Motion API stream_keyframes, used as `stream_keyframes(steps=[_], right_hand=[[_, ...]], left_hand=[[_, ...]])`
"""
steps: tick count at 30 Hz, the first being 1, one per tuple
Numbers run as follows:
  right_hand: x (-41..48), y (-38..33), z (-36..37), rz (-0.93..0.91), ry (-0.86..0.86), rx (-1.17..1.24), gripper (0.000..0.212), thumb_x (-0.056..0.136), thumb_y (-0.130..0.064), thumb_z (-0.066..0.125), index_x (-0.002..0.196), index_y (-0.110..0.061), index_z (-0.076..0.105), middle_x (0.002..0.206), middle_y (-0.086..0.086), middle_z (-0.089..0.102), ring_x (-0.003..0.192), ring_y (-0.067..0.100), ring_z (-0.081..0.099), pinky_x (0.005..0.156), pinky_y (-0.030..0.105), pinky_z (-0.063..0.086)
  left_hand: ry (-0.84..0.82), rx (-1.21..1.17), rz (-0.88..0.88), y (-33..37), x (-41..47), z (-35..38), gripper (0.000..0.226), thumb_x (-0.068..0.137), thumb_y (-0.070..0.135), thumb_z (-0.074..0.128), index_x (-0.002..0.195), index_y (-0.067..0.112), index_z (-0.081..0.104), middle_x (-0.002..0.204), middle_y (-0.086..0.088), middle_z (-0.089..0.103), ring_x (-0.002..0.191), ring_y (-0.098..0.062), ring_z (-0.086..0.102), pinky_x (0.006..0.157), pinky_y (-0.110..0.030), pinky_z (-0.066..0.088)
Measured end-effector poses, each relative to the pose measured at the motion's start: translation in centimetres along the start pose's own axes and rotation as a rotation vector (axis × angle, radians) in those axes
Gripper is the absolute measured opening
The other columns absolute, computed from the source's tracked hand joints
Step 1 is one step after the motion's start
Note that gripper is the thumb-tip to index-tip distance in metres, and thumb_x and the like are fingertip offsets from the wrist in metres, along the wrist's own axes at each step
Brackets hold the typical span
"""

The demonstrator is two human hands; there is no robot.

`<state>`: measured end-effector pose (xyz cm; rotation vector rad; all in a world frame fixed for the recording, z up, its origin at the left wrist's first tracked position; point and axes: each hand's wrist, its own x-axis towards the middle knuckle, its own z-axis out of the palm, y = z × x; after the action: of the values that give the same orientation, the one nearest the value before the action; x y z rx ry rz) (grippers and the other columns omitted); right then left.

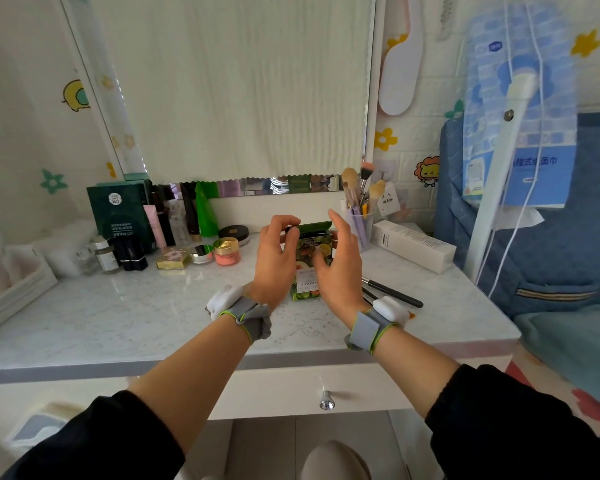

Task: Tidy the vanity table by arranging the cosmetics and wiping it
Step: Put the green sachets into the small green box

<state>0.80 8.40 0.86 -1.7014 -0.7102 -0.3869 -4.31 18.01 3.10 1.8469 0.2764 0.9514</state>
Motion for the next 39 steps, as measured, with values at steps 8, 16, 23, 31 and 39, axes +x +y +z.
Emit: stream_keyframes(steps=[8, 16, 23, 31, 39], right_hand=[[-0.1, 0.5, 0.2, -0.078, 0.009, -0.072, 0.051, 0.089, -0.001, 0.058, 0.135, -0.022, 0.046, 0.118, 0.005, 0.05, 0.108, 0.011, 0.047, 0.087, 0.004, 0.031], [-0.2, 0.5, 0.1, -0.074, 0.002, -0.059, 0.043, 0.088, 0.0, 0.057, 0.125, -0.02, 0.052, 0.113, 0.005, 0.05, 0.107, 0.017, 0.048, 0.084, 0.01, 0.032], [-0.3, 0.6, -0.1, -0.095, -0.006, -0.08, 0.035, 0.087, 0.003, 0.057, 0.118, -0.013, 0.056, 0.112, 0.007, 0.05, 0.107, 0.018, 0.05, 0.084, 0.007, 0.031], [-1.0, 0.9, 0.2, 0.111, -0.011, -0.01, 0.053, 0.089, -0.007, 0.061, 0.136, -0.01, 0.037, 0.128, 0.009, 0.048, 0.114, 0.017, 0.05, 0.09, 0.018, 0.039], [-1.3, 1.6, 1.2, 0.279, -0.131, -0.168, 0.042, 0.09, -0.02, 0.057, 0.129, -0.011, 0.045, 0.121, 0.012, 0.049, 0.111, 0.031, 0.051, 0.093, 0.043, 0.047]], left_hand=[[0.001, 0.029, 0.042, -0.2, -0.3, 0.1, 0.017, 0.099, 0.014, 0.044, 0.103, 0.026, 0.055, 0.114, -0.001, 0.048, 0.106, -0.014, 0.053, 0.09, -0.033, 0.053], [0.0, 0.04, 0.046, -0.5, -0.7, 0.1, 0.013, 0.099, 0.016, 0.044, 0.101, 0.024, 0.055, 0.112, -0.002, 0.047, 0.104, -0.011, 0.051, 0.093, -0.034, 0.051], [0.011, 0.073, 0.032, -0.6, -0.6, 0.2, 0.011, 0.1, 0.017, 0.044, 0.096, 0.019, 0.054, 0.108, -0.003, 0.048, 0.1, -0.014, 0.052, 0.089, -0.031, 0.05], [0.035, 0.011, -0.109, -1.3, -1.5, 0.2, 0.031, 0.094, 0.03, 0.057, 0.121, 0.022, 0.044, 0.129, 0.001, 0.045, 0.114, -0.012, 0.05, 0.089, -0.03, 0.051], [-0.019, 0.065, -0.326, -2.9, -2.2, -0.3, 0.031, 0.097, 0.039, 0.049, 0.117, 0.015, 0.048, 0.115, -0.001, 0.057, 0.09, -0.013, 0.058, 0.068, -0.028, 0.051]])
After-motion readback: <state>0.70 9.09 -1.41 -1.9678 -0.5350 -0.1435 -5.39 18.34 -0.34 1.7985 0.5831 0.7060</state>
